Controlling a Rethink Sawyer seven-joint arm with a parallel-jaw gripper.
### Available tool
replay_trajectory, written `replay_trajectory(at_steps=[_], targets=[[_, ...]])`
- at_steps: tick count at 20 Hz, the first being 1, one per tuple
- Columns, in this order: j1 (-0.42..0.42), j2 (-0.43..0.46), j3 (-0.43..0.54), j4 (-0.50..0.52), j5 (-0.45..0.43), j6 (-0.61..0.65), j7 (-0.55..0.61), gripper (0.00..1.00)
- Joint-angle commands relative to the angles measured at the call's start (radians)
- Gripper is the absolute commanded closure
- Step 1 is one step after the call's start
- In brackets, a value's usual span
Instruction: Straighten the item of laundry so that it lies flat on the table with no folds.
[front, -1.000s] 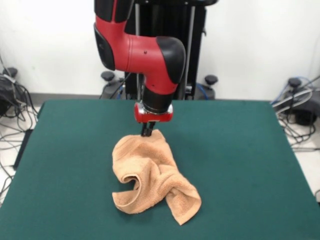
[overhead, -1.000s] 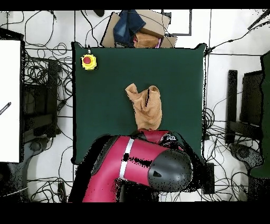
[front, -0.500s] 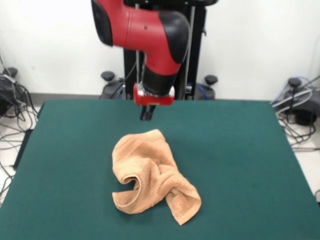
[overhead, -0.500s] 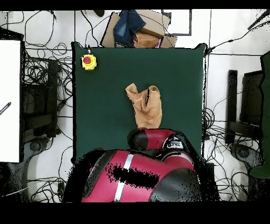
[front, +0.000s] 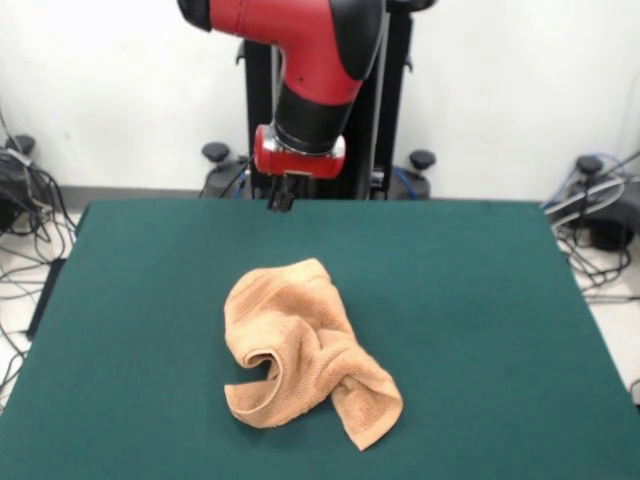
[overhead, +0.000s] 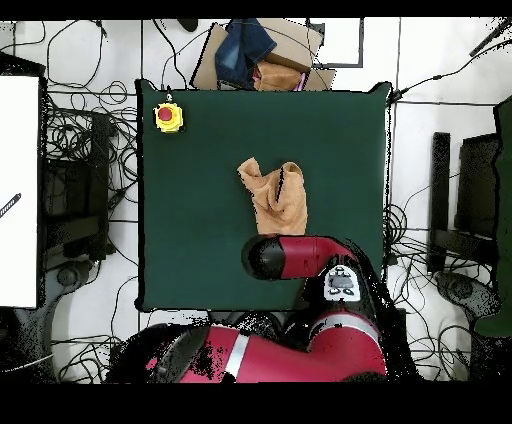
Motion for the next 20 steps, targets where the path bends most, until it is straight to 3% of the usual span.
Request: replay_trajectory(at_steps=[1,14,15,20], targets=[[0.013,-0.008,0.125,0.034,0.025,-0.001,0.119,1.00],[0.006,0.032,0.127,0.026,0.004,-0.067,0.129,1.00],[0.000,0.029,0.139,0.021,-0.013,-0.018,0.081,0.00],[0.007,0.032,0.128,0.026,-0.010,-0.040,0.102,0.00]])
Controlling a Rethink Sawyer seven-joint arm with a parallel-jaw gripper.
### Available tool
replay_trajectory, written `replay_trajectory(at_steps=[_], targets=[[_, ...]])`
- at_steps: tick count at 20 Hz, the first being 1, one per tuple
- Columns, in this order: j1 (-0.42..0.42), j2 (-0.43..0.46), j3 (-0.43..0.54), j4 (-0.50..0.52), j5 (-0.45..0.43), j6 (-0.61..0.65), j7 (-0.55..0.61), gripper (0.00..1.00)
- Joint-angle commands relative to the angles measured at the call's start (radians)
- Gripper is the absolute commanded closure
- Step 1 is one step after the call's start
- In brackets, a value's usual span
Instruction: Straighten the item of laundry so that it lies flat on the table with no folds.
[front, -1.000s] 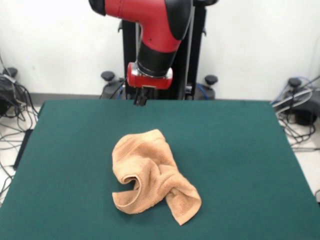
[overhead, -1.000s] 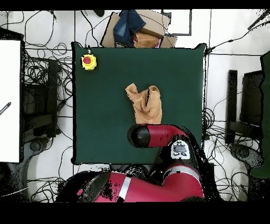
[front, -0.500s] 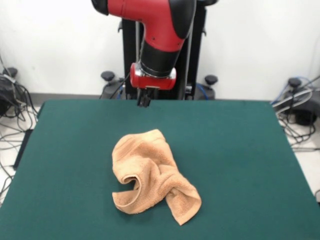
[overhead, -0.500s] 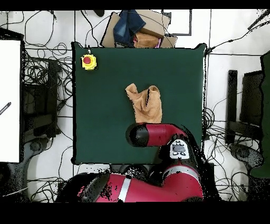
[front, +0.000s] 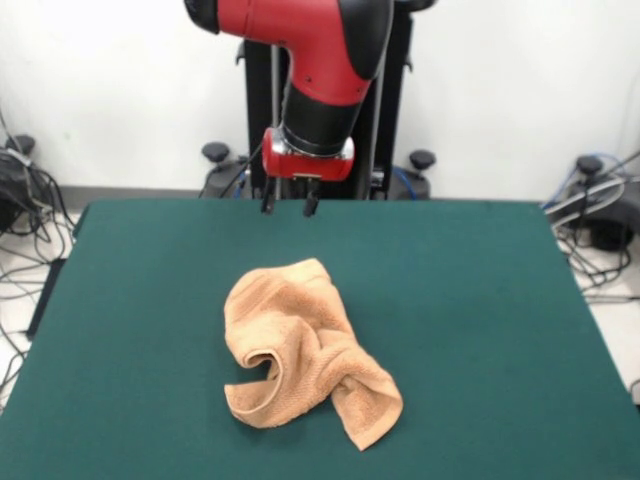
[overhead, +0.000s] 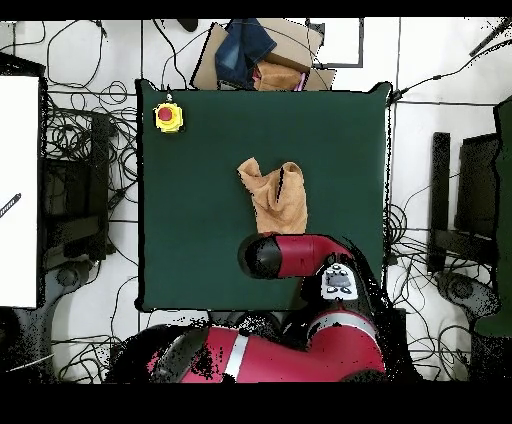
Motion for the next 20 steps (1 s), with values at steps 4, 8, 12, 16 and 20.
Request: replay_trajectory(at_steps=[4,8,12,16,20], targets=[[0.011,0.035,0.106,0.013,-0.004,-0.020,0.105,0.00],[0.015,0.038,0.099,0.011,0.004,-0.048,0.129,0.00],[0.015,0.083,0.090,-0.010,-0.014,-0.081,0.126,0.00],[0.002,0.151,0.097,-0.052,-0.025,-0.154,0.126,0.00],[-0.007,0.217,0.089,-0.089,-0.038,-0.227,0.119,0.00]])
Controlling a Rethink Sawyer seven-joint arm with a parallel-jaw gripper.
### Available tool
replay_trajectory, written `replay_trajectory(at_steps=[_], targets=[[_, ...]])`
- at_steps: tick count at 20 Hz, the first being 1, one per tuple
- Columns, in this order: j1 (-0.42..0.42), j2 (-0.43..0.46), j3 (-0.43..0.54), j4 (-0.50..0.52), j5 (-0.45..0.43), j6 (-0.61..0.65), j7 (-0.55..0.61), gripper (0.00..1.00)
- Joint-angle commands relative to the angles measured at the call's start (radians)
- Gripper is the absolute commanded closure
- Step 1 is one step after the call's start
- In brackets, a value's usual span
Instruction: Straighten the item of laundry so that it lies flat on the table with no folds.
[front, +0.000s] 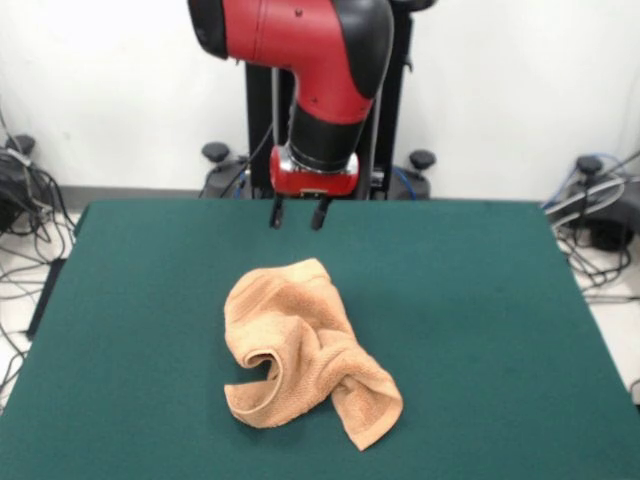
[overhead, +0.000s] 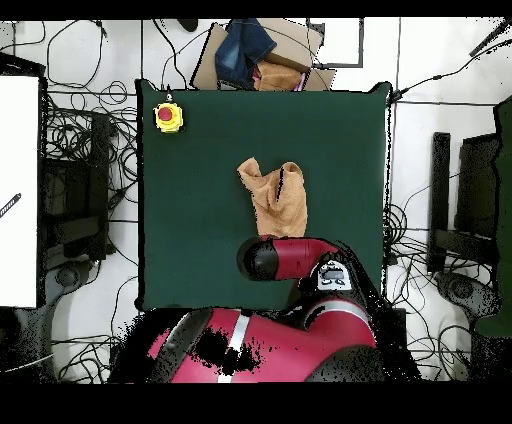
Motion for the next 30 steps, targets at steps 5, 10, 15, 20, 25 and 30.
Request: replay_trajectory(at_steps=[5,10,15,20,25,30], targets=[[-0.028,0.209,0.090,-0.138,-0.044,-0.190,0.100,0.00],[-0.036,0.218,0.090,-0.137,-0.047,-0.201,0.088,0.00],[-0.039,0.255,0.087,-0.160,-0.053,-0.234,0.088,0.00],[-0.034,0.259,0.080,-0.167,-0.046,-0.211,0.088,0.00],[-0.022,0.238,0.066,-0.127,-0.052,-0.208,0.094,0.00],[-0.039,0.260,0.072,-0.138,-0.056,-0.218,0.091,0.00]])
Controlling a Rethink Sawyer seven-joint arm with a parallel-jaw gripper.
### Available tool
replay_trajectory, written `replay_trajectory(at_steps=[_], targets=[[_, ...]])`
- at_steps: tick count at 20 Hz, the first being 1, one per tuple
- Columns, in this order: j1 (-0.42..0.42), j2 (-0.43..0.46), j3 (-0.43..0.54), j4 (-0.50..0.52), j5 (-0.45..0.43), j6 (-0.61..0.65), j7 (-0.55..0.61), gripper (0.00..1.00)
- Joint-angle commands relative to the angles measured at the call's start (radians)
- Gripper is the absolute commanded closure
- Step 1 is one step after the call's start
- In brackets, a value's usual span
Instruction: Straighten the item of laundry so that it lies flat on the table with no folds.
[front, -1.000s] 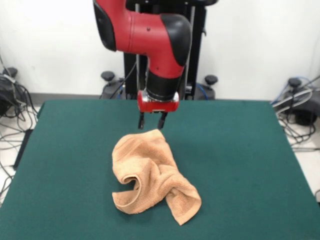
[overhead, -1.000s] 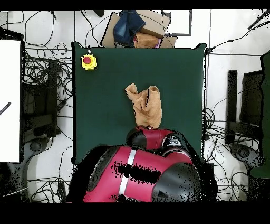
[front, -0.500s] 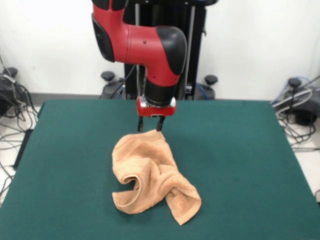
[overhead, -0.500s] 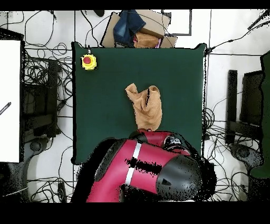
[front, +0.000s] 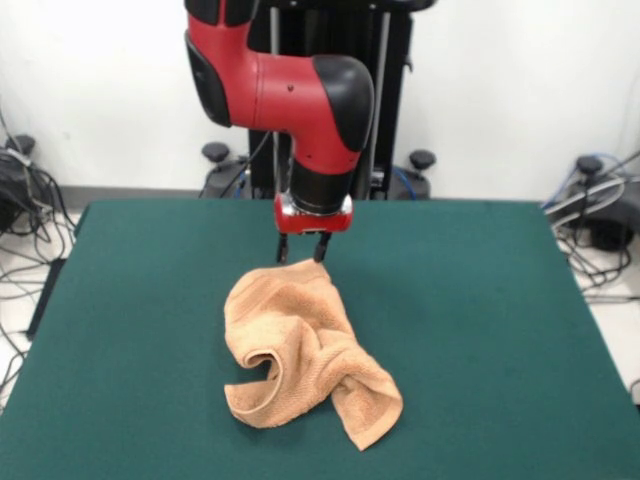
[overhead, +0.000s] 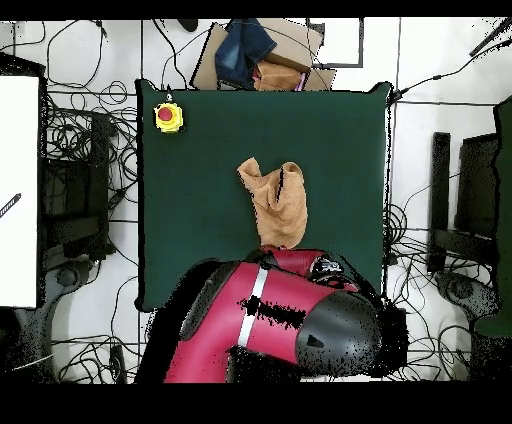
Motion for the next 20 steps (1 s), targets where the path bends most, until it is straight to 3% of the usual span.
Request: replay_trajectory(at_steps=[1,20], targets=[[-0.008,0.030,0.073,-0.074,-0.043,-0.045,0.089,0.00],[0.048,-0.010,0.053,-0.085,0.028,0.120,0.098,0.00]])
